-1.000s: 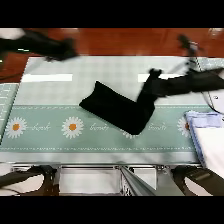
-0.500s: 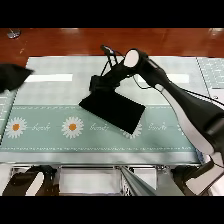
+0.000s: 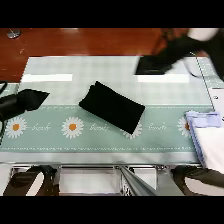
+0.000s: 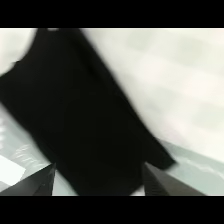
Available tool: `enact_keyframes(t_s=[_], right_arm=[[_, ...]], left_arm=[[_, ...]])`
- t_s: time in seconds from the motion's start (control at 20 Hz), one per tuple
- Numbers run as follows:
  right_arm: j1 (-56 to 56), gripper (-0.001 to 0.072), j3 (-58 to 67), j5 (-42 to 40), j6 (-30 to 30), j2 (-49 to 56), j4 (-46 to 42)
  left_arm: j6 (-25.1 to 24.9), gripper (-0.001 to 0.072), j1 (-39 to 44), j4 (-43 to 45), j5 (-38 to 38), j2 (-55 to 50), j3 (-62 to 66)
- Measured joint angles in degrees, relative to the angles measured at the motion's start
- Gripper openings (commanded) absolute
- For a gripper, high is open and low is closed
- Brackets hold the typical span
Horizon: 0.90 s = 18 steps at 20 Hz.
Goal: Fold the shirts.
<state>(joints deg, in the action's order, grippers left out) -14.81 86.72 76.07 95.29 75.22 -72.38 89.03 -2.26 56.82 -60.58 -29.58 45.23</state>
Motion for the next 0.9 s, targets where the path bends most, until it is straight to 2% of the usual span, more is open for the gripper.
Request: enact_keyframes(t_s=[0.15,0.25,0.35,0.45,0.65,0.7,0.85,0.9], right_arm=[[0.92,0.0621,-28.02,-17.11,11.72,-16.11,-3.19],[1.27,0.0620,-44.50,-29.46,17.27,-21.84,2.78],[1.33,0.0621,-53.72,-36.11,14.91,-22.29,12.63],[1.40,0.0620,-57.40,-37.97,8.37,-18.88,22.10],[1.46,0.0619,-54.73,-33.62,-4.50,-6.97,35.19],[1.44,0.0590,-52.89,-32.13,-6.43,-3.87,36.92],[1.42,0.0022,-46.58,-28.72,-10.01,3.61,39.69],[1.33,0.0020,-43.80,-27.63,-11.45,5.60,40.68]], left_arm=[[-0.09,0.0025,0.04,0.33,0.02,0.13,-2.97],[-0.09,0.0025,0.11,0.48,0.02,0.15,-5.09],[-0.09,0.0025,0.11,0.59,0.04,0.13,-6.99],[-0.09,0.0025,0.11,0.57,0.13,-0.20,-8.28],[-0.04,0.0025,0.11,0.57,0.31,-0.74,-9.33],[-0.04,0.0025,0.11,0.55,0.35,-0.81,-9.44],[-0.02,0.0025,0.11,0.35,0.33,-0.90,-9.62],[-0.02,0.0025,0.11,0.31,0.39,-0.94,-9.64]])
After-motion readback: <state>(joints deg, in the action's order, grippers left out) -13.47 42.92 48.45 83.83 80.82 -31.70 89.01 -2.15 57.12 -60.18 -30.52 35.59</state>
